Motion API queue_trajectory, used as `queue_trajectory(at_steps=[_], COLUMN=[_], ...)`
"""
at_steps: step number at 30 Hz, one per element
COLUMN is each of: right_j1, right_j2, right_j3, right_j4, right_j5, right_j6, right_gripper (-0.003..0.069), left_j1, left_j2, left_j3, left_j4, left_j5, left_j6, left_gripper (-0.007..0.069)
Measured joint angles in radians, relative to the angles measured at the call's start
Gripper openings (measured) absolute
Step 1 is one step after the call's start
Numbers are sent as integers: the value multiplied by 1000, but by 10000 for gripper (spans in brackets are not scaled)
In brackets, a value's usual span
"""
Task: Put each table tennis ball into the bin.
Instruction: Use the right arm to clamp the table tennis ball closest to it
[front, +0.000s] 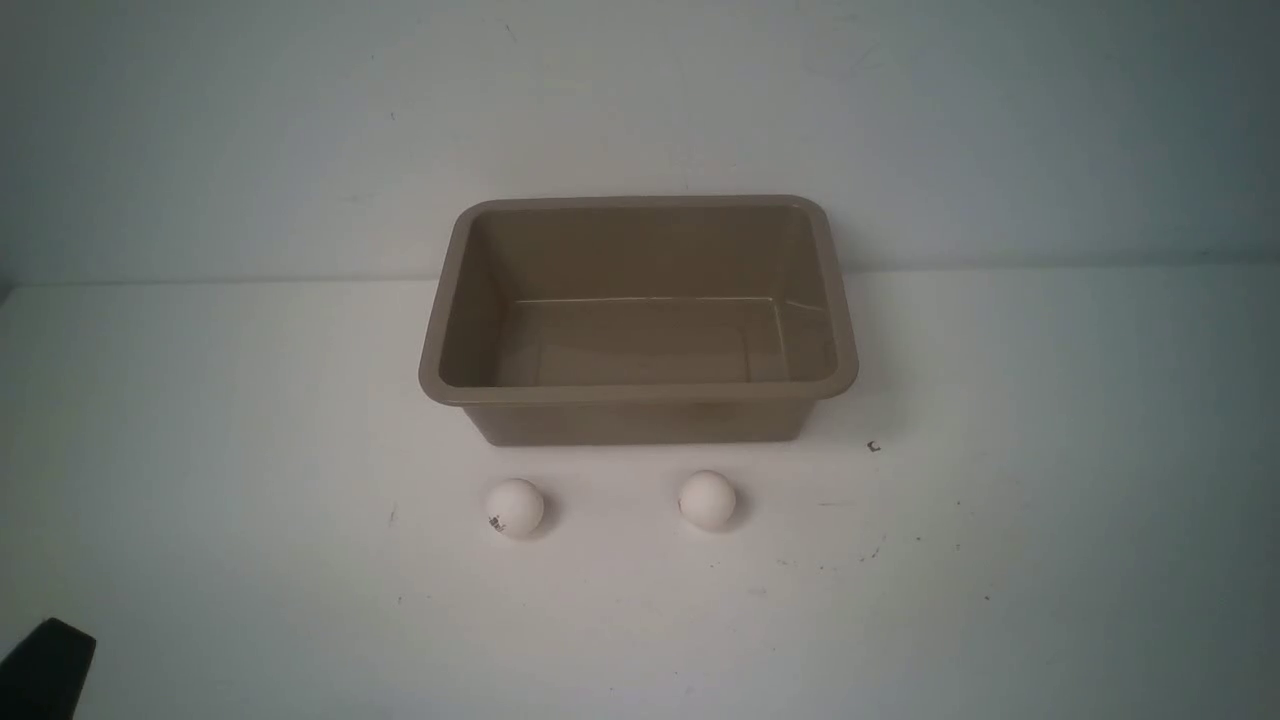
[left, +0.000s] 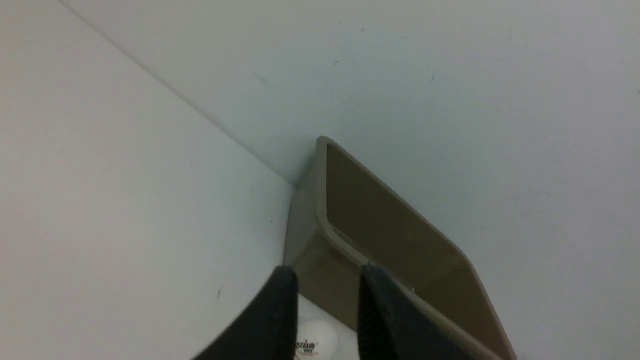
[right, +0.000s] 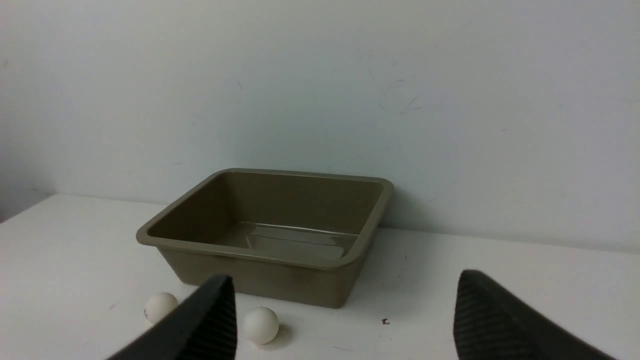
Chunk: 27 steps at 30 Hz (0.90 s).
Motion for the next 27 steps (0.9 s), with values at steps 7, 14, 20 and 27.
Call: queue_trajectory(at_steps=[7,14,20,27], right_j1=[0,0,2,9], right_j2=[77,138,148,148], right_j3=[0,0,0,0], right_j4=[183,274,275,276], right_j5=[70,87,108,120], right_j6=[-181,-288,-357,-364], right_gripper=[525,525,525,525], left_j1=[0,0,0,0], left_j2=[0,0,69,267], left_j3=[-66,-102,-190,-243], left_j4=[-88,-217,-186,2], left_j5=[0,-4,199,247], left_j6=[131,303,587,691], left_gripper=[349,375,375,375])
